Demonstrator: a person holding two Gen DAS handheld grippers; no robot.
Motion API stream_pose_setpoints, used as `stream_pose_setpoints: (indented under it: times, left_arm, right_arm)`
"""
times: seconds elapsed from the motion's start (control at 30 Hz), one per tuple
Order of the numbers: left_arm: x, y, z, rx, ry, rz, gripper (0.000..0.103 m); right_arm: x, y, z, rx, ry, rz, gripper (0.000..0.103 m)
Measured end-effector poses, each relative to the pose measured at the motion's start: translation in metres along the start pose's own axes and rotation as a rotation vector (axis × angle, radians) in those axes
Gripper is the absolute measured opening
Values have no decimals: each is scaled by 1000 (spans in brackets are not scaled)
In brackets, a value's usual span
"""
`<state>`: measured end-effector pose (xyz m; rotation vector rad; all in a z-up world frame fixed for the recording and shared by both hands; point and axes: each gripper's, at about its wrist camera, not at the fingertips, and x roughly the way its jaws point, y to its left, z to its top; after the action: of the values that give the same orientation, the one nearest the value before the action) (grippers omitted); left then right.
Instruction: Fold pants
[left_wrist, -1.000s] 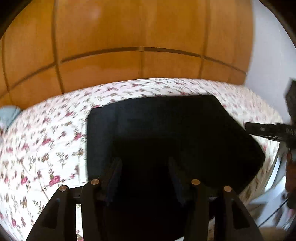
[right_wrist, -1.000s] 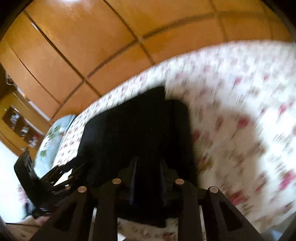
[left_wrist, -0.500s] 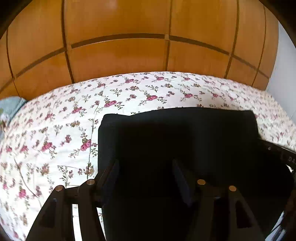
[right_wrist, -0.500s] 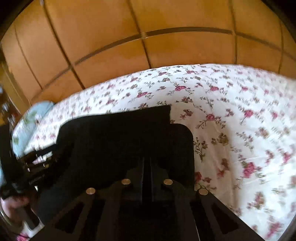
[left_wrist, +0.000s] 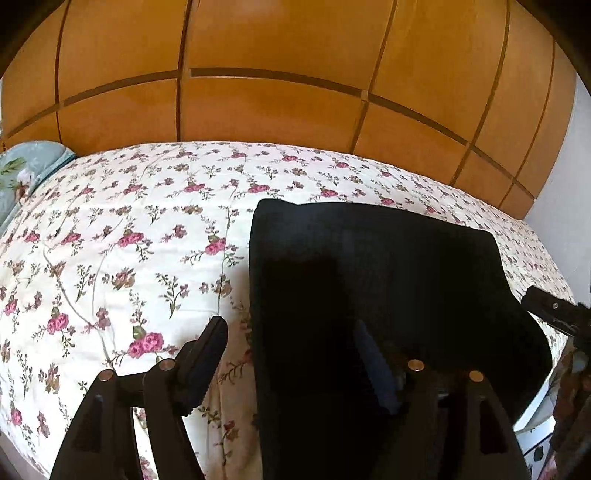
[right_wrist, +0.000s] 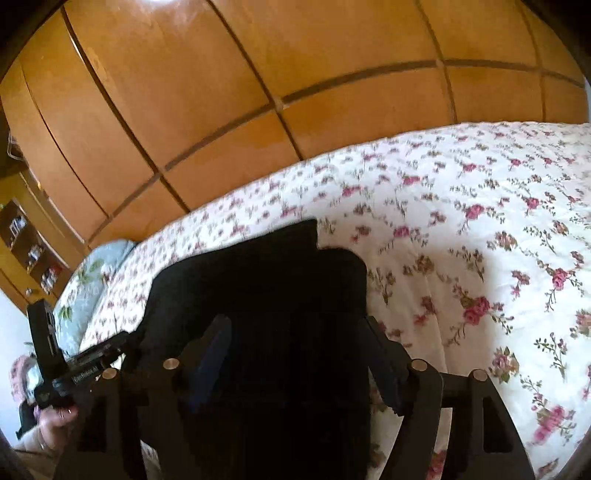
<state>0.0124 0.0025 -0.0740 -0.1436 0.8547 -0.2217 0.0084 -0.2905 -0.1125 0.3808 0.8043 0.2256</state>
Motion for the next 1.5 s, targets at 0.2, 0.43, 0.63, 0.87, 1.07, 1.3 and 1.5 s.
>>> stream_pose_setpoints:
  times: [0.2, 0.43, 0.63, 0.87, 1.07, 1.3, 1.5]
  left_arm:
    - [1, 14, -2, -58, 58, -76, 73]
    - [-1, 19, -5, -80, 97, -130, 73]
    - [4, 28, -5, -119, 147, -245, 73]
    - [25, 55, -11, -287, 265, -407, 81]
    - [42, 53, -8, -292, 328, -538, 81]
    - [46, 60, -5, -270, 358, -612, 81]
    - [49, 29, -7, -201, 336, -587, 81]
  right_arm:
    - [19, -17, -10, 79, 122, 45, 78]
    - [36, -32, -21, 190, 185, 143, 83]
    - [40, -30, -19, 151, 208, 168, 83]
    - [49, -27, -16, 114, 237, 202, 86]
    - [52, -23, -15, 96, 238, 209, 87]
    - [52, -26, -13, 75, 244, 236, 87]
    - [53, -24, -14, 65, 232, 225, 87]
